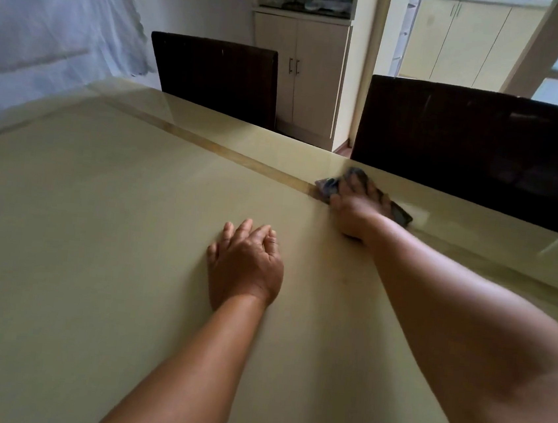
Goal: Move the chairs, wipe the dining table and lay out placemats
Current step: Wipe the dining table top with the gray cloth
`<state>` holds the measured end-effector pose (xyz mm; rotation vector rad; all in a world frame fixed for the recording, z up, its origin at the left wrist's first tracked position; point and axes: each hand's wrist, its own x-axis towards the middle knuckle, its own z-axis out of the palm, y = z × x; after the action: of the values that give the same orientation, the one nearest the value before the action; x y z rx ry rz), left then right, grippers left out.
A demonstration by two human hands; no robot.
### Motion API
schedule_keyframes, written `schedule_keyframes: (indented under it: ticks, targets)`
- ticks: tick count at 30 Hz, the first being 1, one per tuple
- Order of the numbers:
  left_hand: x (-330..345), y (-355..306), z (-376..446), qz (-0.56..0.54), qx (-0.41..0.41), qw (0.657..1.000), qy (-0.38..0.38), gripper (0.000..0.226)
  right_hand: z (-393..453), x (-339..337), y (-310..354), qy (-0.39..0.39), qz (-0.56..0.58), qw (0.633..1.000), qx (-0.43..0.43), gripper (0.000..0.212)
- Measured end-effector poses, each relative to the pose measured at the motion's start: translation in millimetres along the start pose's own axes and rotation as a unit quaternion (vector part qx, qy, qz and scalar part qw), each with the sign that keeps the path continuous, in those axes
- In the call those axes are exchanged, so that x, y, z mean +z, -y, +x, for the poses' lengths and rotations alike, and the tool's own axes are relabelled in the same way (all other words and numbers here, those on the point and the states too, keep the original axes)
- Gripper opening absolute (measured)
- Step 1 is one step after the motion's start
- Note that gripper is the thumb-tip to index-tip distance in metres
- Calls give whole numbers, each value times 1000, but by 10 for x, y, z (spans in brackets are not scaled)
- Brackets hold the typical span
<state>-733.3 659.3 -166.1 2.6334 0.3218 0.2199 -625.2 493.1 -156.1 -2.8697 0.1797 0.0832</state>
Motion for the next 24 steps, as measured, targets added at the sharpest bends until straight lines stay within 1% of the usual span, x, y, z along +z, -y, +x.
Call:
schedule_keyframes:
  ticks: [3, 5, 6, 8, 12, 15, 16, 19, 21, 24]
  targets:
    - [-13, 71, 28, 17, -1, 1000, -8, 40, -170, 162, 452, 31, -25, 988, -151, 53]
    - [-19, 71, 26, 31, 4, 1000, 3, 40, -275, 243, 532, 48, -29, 977, -206, 54]
    - [-13, 56, 8, 34, 5, 999, 10, 40, -274, 240, 497, 55, -27, 975, -213, 54]
    - [-11, 40, -29, 36, 6, 999, 16, 40, -194, 191, 360, 56, -16, 979, -196, 55]
    - [-6, 10, -32, 40, 17, 999, 5, 40, 7, 96, 22, 24, -4, 992, -125, 55]
    - [12, -68, -5, 33, 21, 999, -1, 39, 96, 33, -64, 2, -14, 995, -98, 53]
    - [2, 18, 1, 44, 9, 999, -6, 39, 151, 102, 40, 8, -8, 995, -98, 53]
    - [5, -42, 26, 26, 21, 999, -5, 39, 173, 67, 40, -28, -26, 997, -73, 52]
    - [7, 2, 22, 34, 15, 999, -3, 39, 161, 62, 68, -14, -13, 997, -73, 52]
    - [-10, 56, 10, 32, 14, 999, 5, 39, 70, 12, -85, -3, -2, 998, -58, 56]
